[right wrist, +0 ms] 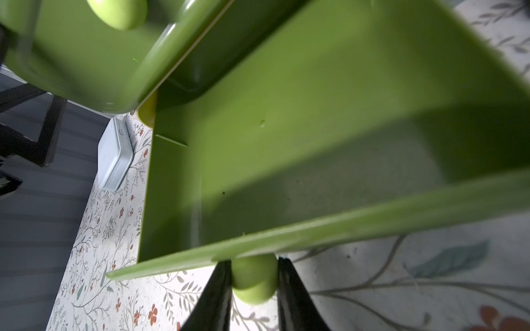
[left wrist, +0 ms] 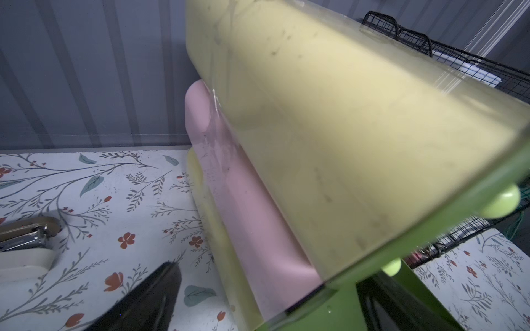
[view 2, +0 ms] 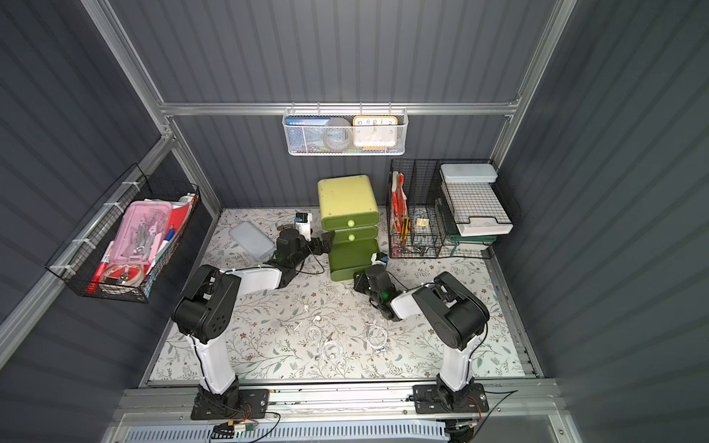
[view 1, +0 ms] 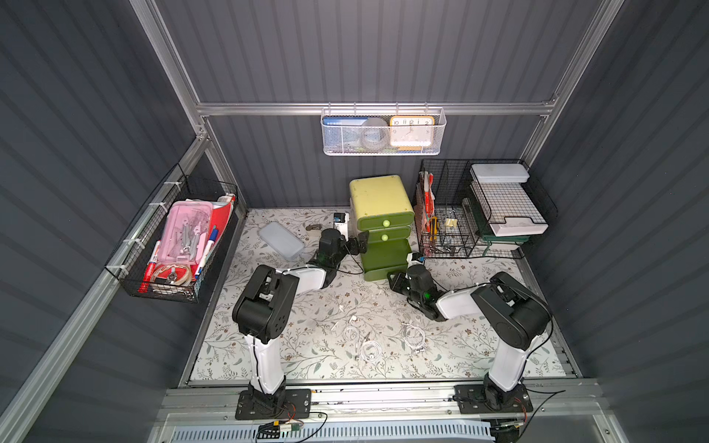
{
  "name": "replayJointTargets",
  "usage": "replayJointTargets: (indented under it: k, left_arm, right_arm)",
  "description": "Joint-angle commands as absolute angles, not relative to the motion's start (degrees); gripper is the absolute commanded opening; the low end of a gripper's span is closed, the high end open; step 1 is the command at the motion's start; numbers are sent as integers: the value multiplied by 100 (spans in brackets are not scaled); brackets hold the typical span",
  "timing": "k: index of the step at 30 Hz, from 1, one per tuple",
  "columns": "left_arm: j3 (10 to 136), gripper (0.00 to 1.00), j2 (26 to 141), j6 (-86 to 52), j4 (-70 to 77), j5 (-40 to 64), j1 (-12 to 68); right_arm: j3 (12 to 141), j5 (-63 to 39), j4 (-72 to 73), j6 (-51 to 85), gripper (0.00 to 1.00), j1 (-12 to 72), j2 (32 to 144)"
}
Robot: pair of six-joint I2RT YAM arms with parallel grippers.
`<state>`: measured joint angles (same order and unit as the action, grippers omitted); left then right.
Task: Place the wired earphones into the drawer by color
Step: Open the drawer in the storage box.
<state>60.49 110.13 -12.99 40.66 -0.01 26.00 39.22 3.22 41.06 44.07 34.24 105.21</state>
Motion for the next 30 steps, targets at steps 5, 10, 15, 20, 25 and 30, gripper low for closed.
replayJointTargets:
  k: [5,10,15,20,25,30]
  left_arm:
    - [5818,99,10768,-1451,4017,37,2584]
    - [5496,99,10254,-1582,3999,119,2584]
    - [4953,99,9448,-1539,3990,463,2584]
    - [4426,99,8515,-1121,3887,824,2584]
    - [3991,99,7656,-1212,3502,1073,2593]
    - [3845,99,7070,-1413,2615,960,2593]
  right_arm:
    - [3837,484,3288,4373,53,3467,10140]
    - [3763,560,2572,4174,65,3475,9591]
    - [3753,550,1467,3883,78,3466,8899]
    - [3743,533,118,3520,99,3468,8035]
    - [3582,371,-820,2986,99,3440,7122]
    - [3467,190,-1660,2801,99,3345,6235]
